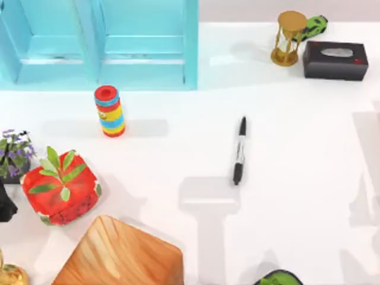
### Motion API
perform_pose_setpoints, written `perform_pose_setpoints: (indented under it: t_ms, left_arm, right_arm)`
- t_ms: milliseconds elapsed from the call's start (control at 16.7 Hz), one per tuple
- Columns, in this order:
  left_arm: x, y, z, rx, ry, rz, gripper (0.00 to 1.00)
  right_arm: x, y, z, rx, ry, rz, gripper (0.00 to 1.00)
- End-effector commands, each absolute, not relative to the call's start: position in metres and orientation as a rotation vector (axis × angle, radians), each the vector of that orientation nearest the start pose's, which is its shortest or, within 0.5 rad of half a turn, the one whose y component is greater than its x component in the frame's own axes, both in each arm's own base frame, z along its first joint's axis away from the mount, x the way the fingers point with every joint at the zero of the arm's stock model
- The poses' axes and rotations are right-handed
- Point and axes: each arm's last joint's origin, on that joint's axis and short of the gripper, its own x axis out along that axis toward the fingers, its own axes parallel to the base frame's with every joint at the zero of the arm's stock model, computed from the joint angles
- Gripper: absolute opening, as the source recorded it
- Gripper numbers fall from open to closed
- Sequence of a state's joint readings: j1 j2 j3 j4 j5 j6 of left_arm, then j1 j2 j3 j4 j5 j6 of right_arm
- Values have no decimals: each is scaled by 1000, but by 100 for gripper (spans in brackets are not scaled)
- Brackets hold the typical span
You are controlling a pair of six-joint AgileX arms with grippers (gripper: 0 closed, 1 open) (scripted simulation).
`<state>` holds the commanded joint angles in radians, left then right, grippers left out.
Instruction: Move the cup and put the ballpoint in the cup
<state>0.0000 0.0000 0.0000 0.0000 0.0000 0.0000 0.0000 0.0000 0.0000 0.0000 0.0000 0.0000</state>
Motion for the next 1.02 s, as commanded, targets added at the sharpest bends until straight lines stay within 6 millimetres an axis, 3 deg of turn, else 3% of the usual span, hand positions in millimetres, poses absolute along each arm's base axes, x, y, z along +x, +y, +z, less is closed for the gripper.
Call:
perform_pose_setpoints:
  t_ms: [300,600,780,1020]
  left_arm:
    - [106,-1,160,0,0,0,100]
    - [106,-1,160,0,0,0,100]
    - [106,-1,160,0,0,0,100]
    - [106,-1,160,0,0,0,100]
  right_arm:
    - [106,-3,171,-20,55,-22,100]
    - [120,-15,220,-90,318,-99,100]
    - [146,-28,253,-125,555,-138,100]
    - [202,-61,281,-133,903,-152,100]
